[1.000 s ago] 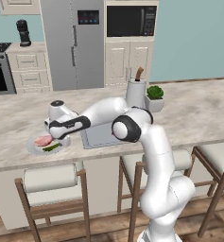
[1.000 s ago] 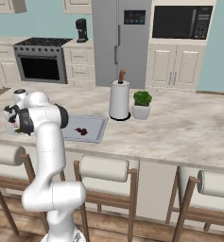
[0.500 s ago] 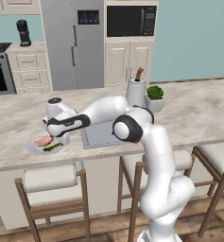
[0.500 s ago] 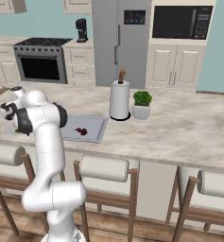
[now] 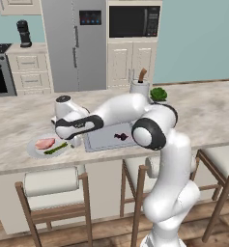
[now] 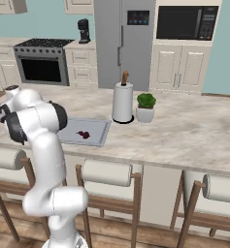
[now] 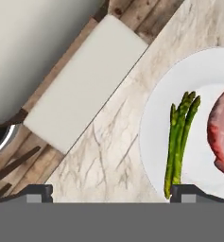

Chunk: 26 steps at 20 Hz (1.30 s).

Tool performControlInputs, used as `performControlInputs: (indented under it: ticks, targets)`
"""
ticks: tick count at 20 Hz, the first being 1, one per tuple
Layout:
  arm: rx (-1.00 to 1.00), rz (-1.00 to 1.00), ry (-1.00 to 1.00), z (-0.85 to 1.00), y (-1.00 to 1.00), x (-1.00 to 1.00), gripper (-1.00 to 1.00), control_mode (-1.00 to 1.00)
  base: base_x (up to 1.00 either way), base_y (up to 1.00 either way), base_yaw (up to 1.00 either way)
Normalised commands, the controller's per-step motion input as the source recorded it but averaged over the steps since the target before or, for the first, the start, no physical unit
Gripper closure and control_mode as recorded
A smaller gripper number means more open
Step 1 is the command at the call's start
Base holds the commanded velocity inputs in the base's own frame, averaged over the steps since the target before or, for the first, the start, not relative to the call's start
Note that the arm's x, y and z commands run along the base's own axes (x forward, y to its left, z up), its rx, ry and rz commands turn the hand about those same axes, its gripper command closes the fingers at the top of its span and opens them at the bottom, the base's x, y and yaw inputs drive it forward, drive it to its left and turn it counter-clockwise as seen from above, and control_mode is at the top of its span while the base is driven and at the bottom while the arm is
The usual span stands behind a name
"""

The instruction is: Create a steak meal by picking up the steak and asparagus from the tray and placing them on the plate. Leave the beet on the tray.

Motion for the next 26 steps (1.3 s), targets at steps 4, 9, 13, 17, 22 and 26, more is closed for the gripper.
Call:
performControlInputs:
  ticks: [4, 9, 13, 17, 22, 26]
  targets:
    - [0.16, 0.02, -0.25, 0.66, -0.57, -0.59, -1.0, -1.0, 0.0, 0.0, 0.0]
    - [0.12, 0.15, -0.24, 0.31, -0.39, -0.56, -1.0, -1.0, 0.0, 0.0, 0.0]
    - [0.1, 0.15, -0.13, 0.07, -0.54, -0.5, -1.0, -1.0, 0.0, 0.0, 0.0]
    - [0.07, 0.04, 0.0, -0.01, -0.66, -0.2, -1.0, -1.0, 0.0, 0.0, 0.0]
    - [0.13, 0.03, 0.0, 0.0, -0.6, -0.15, -1.0, -1.0, 0.0, 0.0, 0.0]
    - [0.16, 0.0, 0.0, 0.0, -0.48, 0.0, -1.0, -1.0, 0.0, 0.0, 0.0]
